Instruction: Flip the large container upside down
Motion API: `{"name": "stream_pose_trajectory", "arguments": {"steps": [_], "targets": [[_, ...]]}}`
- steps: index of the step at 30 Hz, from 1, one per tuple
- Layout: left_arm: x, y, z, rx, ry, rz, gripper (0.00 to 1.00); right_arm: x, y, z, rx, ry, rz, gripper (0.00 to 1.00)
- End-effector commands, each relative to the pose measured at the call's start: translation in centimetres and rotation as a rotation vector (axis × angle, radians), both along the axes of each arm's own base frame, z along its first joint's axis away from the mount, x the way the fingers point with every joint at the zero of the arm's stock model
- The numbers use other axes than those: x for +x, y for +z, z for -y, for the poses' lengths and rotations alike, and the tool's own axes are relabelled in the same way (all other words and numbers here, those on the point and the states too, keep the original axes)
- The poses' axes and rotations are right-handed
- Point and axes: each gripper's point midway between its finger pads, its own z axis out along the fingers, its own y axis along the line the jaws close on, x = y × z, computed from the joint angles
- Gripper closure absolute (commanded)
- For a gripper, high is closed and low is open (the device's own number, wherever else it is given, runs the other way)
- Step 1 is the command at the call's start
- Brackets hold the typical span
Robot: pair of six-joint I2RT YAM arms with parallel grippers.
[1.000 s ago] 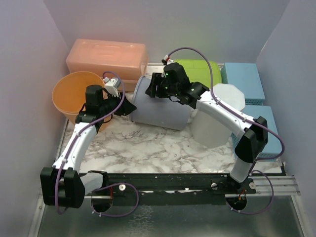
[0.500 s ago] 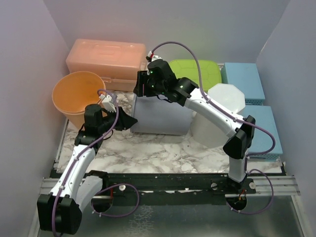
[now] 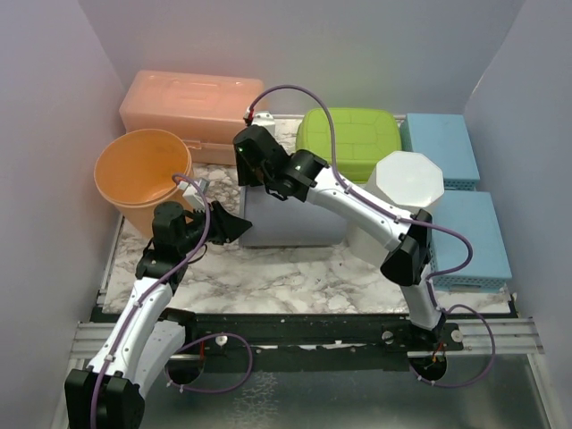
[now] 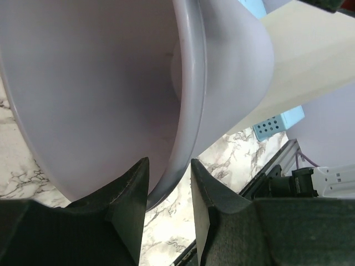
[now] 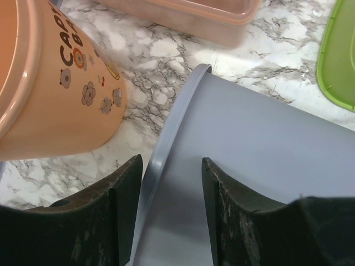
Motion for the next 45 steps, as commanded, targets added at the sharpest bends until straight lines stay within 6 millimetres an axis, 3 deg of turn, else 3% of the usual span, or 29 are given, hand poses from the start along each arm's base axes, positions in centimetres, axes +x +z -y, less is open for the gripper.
{"name": "stream_pose_trajectory", "arguments": {"steps": [1, 14, 23, 28, 38, 40, 44, 45], "targets": [[-0.1, 0.4, 0.2, -0.014, 0.004, 0.015, 0.63, -0.4, -0.8, -0.1, -0.092, -0.023, 0.036, 0.5], [-0.2, 0.6, 0.1, -0.004, 0.007, 0.03, 0.63, -1.5, -2.0, -0.4, -0.167, -0.09, 0.063, 0.6], [-0.5, 1.0, 0.1, -0.007, 0.002, 0.044, 0.64, -2.3, -2.5, -2.2, -0.151, -0.092, 0.073, 0.6], [-0.5, 1.1, -0.2, 0.003, 0.018, 0.046, 0.64, -2.1, -2.7, -2.1, -0.152, -0.109, 0.074, 0.66], [-0.7, 1.2, -0.7, 0.029, 0.041, 0.032, 0.65, -1.8, -2.9, -1.7, -0.163, -0.132, 0.087, 0.9], [-0.7, 2.0, -0.9, 0.037, 0.054, 0.046, 0.61, -1.7, -2.7, -2.1, -0.156, -0.12, 0.097, 0.97], [-0.4, 3.4, -2.0, 0.103, 0.102, 0.061, 0.38, -1.4, -1.7, -2.2, -0.168, -0.097, 0.138, 0.99], [-0.2, 3.5, -2.6, 0.133, 0.131, 0.055, 0.37, -1.3, -1.4, -2.3, -0.168, -0.088, 0.151, 0.99]]}}
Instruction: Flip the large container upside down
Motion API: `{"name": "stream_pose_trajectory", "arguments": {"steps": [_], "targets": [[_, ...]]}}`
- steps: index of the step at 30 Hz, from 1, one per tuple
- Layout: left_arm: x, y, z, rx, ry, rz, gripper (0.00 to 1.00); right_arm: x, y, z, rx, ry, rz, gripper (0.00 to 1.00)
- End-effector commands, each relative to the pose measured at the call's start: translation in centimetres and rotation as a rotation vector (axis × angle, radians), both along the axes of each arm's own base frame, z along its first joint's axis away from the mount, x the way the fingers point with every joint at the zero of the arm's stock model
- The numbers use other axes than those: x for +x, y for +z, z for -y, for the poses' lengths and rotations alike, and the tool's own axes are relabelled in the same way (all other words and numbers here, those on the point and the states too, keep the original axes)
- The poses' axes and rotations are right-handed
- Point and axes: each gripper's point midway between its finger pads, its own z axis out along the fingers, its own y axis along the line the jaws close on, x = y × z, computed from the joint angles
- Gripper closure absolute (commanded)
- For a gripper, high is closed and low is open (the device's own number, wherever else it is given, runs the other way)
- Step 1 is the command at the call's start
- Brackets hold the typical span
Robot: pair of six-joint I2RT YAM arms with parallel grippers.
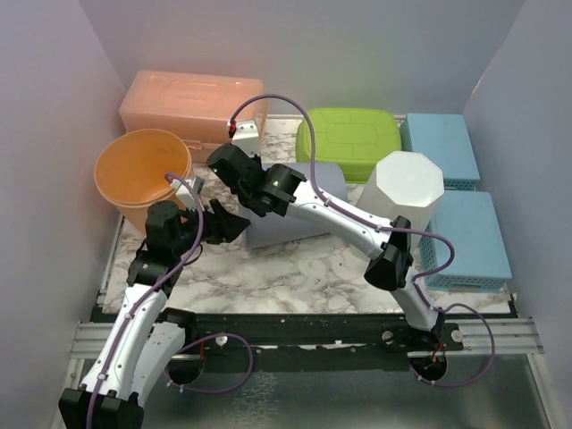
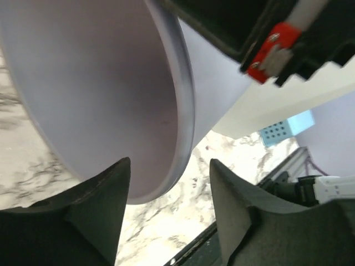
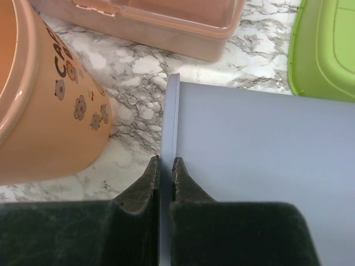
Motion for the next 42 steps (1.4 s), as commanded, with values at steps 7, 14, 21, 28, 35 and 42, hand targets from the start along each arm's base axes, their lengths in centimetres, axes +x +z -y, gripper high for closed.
{"name": "stream_pose_trajectory", "arguments": {"steps": [7, 14, 21, 28, 35, 42], "targets": [[0.6, 4.6, -5.7, 0.236, 0.271, 0.069, 0.34, -0.3, -1.5, 0.1, -0.108, 0.061, 0.026, 0.99], [-0.2, 8.4, -9.4, 0.295, 0.461, 0.096, 0.38, -0.8, -1.1, 1.0, -0.088, 0.064, 0.041, 0.99], [-0.5, 10.3, -17.3, 0.465, 0.883, 0.014, 0.34, -1.8, -1.0, 0.7, -0.164, 0.107, 0.112, 0.99], [-0.1, 12.2, -19.9, 0.546, 1.025, -0.001, 0.25, -4.1, -2.5, -0.2, -0.313, 0.161, 0.196, 1.0], [0.1, 12.1, -20.6, 0.583, 1.067, -0.021, 0.22, -7.6, -3.1, -1.8, -0.338, 0.256, 0.225, 0.99], [-0.2, 12.8, -21.2, 0.602, 1.092, -0.015, 0.21, -10.1, -4.1, -2.8, -0.357, 0.369, 0.218, 0.99]]}}
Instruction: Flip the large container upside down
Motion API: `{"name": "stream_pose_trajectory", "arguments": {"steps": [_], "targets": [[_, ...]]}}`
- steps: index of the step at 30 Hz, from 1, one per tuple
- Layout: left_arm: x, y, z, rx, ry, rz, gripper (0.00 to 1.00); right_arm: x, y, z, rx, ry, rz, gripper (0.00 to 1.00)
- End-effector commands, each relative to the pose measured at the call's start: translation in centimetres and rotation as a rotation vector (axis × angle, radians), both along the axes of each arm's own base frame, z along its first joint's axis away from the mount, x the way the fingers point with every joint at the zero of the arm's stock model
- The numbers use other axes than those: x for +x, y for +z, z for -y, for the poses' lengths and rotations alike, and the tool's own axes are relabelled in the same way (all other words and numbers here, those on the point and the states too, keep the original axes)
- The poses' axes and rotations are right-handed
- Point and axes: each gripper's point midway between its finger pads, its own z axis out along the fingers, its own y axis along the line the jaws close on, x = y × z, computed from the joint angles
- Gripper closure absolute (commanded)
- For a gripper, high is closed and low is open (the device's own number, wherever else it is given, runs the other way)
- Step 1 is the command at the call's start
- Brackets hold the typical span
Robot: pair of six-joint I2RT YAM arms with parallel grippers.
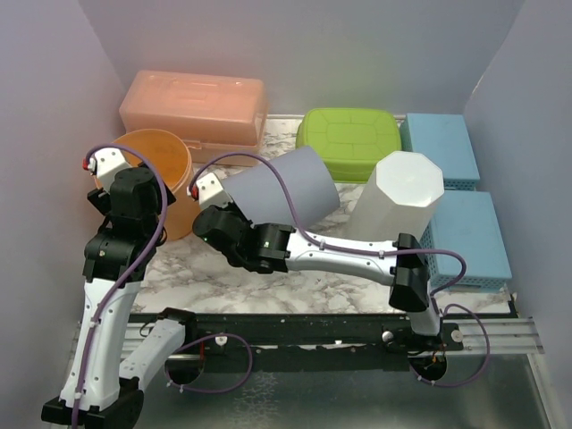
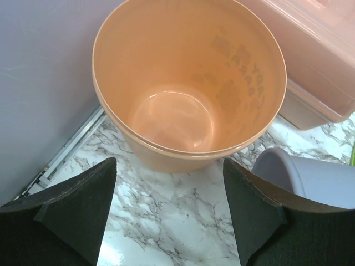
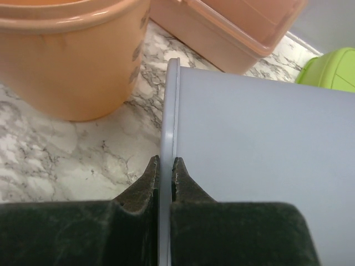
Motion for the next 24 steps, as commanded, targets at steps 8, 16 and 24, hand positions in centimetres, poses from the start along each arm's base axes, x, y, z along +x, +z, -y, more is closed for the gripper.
{"name": "stream_pose_trajectory", "arguments": {"steps": [8, 16, 24], "targets": [[-1.1, 1.7, -1.1, 0.025, 0.044, 0.035, 0.2, -3.2, -4.0, 0.0, -0.139, 0.168, -0.051, 0.99], [-1.0, 1.2, -0.8, 0.036, 0.02, 0.028, 0.16, -4.3, -5.4, -0.3, -0.145, 0.223, -0.077, 1.0], [-1.1, 2.1, -1.2, 0.067, 0.021, 0.041, 0.11, -5.6, -5.9, -0.9, -0.121, 0.301, -0.127, 1.0]]}}
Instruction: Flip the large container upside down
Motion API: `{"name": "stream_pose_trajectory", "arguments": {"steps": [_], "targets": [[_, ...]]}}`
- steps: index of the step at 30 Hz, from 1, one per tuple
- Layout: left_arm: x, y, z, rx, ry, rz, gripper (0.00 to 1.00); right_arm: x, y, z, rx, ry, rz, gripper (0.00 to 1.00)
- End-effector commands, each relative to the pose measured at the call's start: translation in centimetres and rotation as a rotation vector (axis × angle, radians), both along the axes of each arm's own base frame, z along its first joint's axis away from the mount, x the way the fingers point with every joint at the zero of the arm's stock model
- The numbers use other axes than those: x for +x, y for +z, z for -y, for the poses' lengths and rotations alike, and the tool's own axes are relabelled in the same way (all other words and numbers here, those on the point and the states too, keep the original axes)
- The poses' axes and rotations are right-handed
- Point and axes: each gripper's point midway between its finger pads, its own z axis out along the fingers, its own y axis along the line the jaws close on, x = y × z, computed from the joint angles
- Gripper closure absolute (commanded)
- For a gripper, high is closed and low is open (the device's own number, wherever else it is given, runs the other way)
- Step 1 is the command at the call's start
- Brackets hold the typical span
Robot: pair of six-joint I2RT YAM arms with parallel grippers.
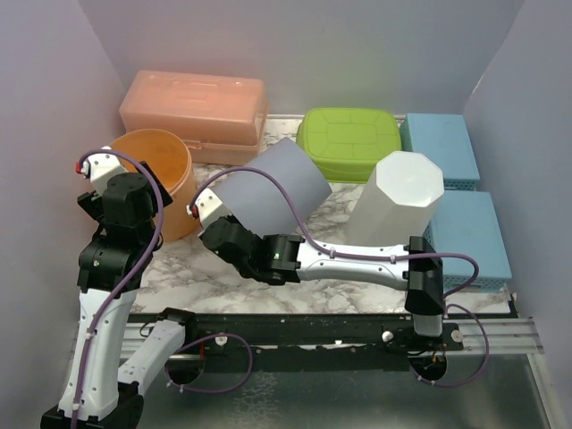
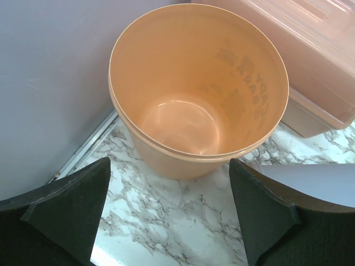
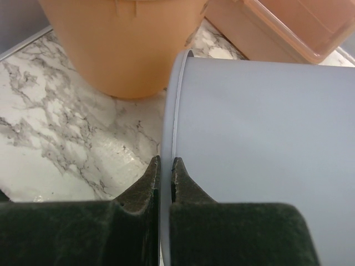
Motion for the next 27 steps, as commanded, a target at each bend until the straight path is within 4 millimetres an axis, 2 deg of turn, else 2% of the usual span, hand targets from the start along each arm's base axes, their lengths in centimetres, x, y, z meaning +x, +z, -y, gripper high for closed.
{"name": "stream_pose_trajectory", "arguments": {"steps": [1, 21, 27], "targets": [[0.0, 0.7, -0.3, 0.026, -0.001, 0.01, 0.11, -2.0, -4.7, 0.5, -0.134, 0.104, -0.091, 0.99], [-0.3, 1.3, -0.5, 0.045, -0.005, 0.029, 0.09, -2.3, -4.7, 0.6, -0.137, 0.117, -0.106, 0.99], [-0.2, 1.6, -0.4, 0.042, -0.008, 0.036, 0.09, -3.8, -5.0, 0.3, -0.114, 0.196, -0.151, 0.99]]}}
